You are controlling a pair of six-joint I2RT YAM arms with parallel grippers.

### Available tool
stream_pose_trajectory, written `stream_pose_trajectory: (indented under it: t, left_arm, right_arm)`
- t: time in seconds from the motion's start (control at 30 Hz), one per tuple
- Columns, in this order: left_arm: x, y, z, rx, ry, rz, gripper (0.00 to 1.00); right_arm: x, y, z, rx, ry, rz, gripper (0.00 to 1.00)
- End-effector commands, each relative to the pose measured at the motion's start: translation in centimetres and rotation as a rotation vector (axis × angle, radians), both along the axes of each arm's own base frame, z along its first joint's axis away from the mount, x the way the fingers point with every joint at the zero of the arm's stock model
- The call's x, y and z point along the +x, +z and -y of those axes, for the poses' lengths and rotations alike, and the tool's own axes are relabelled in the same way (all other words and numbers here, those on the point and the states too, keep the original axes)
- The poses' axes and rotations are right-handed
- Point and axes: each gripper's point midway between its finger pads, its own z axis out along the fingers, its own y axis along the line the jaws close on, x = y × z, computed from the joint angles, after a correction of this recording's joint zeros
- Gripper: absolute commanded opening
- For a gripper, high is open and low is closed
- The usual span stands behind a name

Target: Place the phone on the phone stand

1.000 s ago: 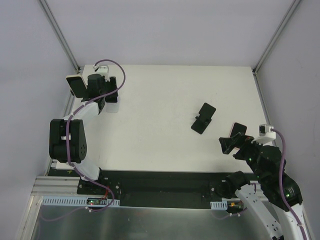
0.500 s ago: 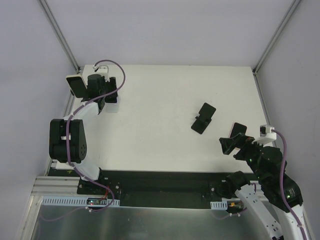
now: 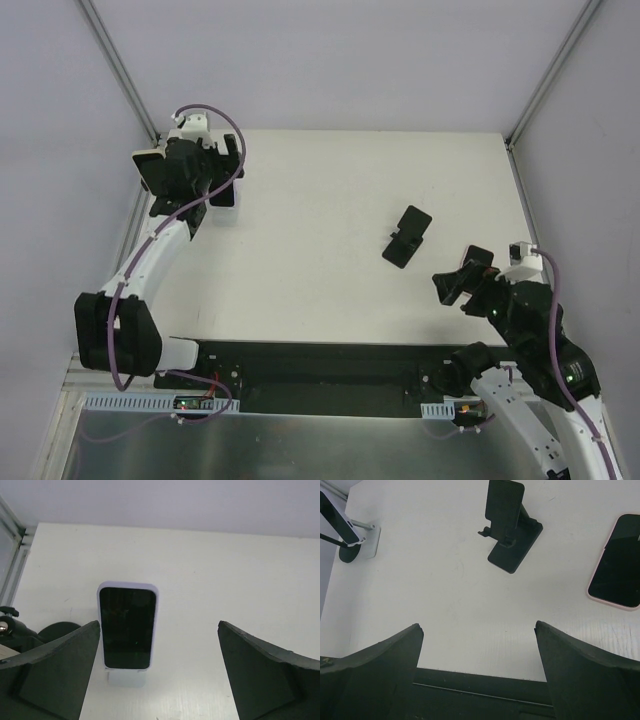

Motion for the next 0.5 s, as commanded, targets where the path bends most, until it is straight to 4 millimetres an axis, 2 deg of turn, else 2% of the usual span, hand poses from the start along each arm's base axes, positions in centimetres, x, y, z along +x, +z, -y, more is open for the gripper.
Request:
stream_pose_trajectory:
  t: [0.0,0.1,0.17,0.2,0.23,0.27,0.3,0.37,0.43,0.47]
  left_arm:
    - [-2.4,7.1,2.5,-0.019,-0.025,0.146,0.99]
    - [-4.0,8.9,6.5,-0.039,-0.154,0.183,0.99]
    - [-4.9,9.4,9.1,-0.071,-0.271,0.188,0.99]
    - [-5.3,9.4,10.6,-0.090,-0.319,0.183,0.99]
    - [-5.8,9.5,11.9,-0.097,-0.369,0.181,0.99]
    - [-6.1,9.4,12.7,-0.095,-0.397,0.178,0.98]
    - [-6.7,9.0,14.3,-0.086,-0.445,0.172,0.98]
    - [-7.2,8.5,15.6,-0.080,-0.474,0.162,0.98]
    - [-8.3,8.1,17.9,-0.073,-0.538,0.153,0.98]
    - [-8.9,8.1,18.9,-0.067,-0.575,0.155,0.98]
  right_arm:
    - [1.0,0.1,-0.8,-0.019,0.023,-0.037,0.96]
    - [3.2,-1.3,-1.8,-0.070,0.031,-0.102,0.96]
    - [5.1,-2.0,-2.8,-0.050,0.028,-0.108,0.96]
    - [6.0,-3.0,-3.5,-0.039,0.032,-0.152,0.96]
    - [6.6,-3.3,-4.2,-0.023,0.049,-0.163,0.96]
    - [8.0,-2.7,-4.8,0.011,0.064,-0.128,0.96]
    - [8.6,-3.4,-5.5,0.023,0.088,-0.152,0.96]
    - [10.7,-3.4,-5.8,0.079,0.100,-0.108,0.96]
    - [12.3,-4.7,-5.8,0.162,0.080,-0.148,0.96]
    - [13.7,-3.9,-5.2,0.237,0.085,-0.102,0.97]
